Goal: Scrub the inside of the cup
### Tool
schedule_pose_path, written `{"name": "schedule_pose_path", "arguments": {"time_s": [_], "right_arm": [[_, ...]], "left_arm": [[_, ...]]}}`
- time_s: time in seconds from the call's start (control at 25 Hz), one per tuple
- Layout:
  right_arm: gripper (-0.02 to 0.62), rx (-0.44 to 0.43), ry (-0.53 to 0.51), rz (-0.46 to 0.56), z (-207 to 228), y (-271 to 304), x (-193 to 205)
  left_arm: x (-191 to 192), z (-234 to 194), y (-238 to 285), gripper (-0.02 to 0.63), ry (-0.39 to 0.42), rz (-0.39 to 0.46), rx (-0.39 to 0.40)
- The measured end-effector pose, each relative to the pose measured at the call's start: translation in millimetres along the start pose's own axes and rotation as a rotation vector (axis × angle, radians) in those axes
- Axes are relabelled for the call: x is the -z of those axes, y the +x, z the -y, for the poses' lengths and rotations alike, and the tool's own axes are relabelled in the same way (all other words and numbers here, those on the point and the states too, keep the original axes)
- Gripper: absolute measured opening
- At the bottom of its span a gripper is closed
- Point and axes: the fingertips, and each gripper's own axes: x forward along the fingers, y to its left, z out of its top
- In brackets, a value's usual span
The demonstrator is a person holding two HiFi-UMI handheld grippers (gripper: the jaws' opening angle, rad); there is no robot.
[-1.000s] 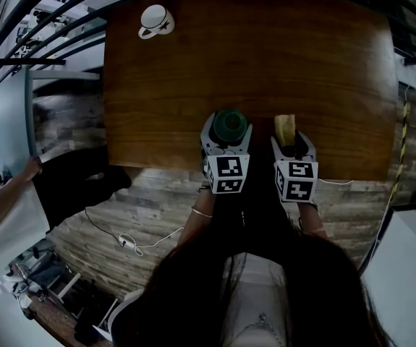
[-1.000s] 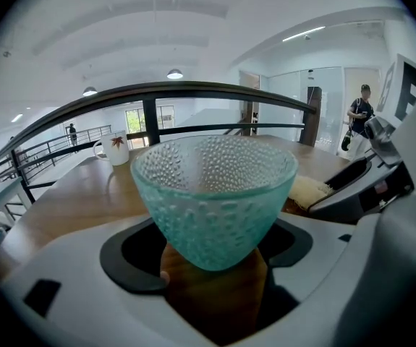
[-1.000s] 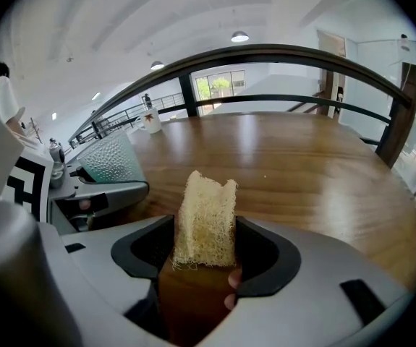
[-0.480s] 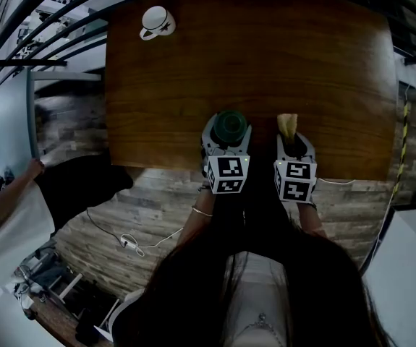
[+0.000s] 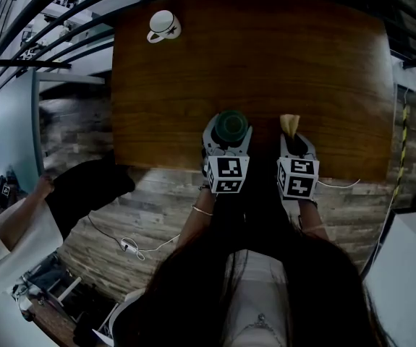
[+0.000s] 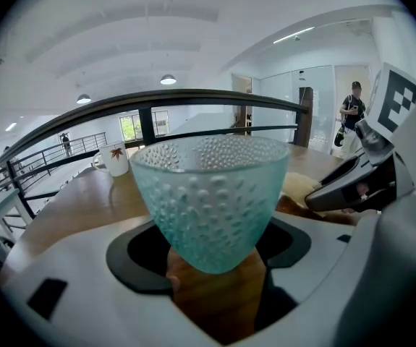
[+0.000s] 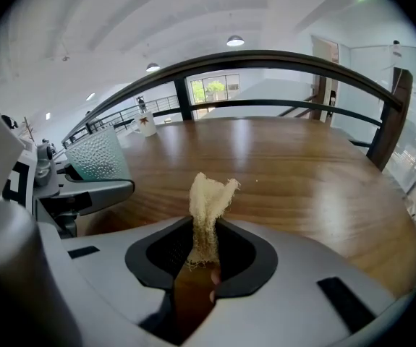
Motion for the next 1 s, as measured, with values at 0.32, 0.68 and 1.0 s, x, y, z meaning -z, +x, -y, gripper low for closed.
{"name": "schedule_pose_path", "arguments": {"time_s": [0.32, 0.68, 1.0], "right_arm": [[0.103, 0.007, -0.026, 0.034, -1, -17, -14], [0.101, -0.011, -0.046, 0.077, -12, -37, -33], [0.101, -0.021, -0.055, 0.101, -22, -51, -47]], "left_arm": [[-17, 0, -13, 0.353, 0.023, 0.024, 0.01], [-39, 5, -27, 0.352, 0.063, 0.043, 0.034], [-53, 5, -39, 0.353, 0.076, 0.051, 0.047]]}}
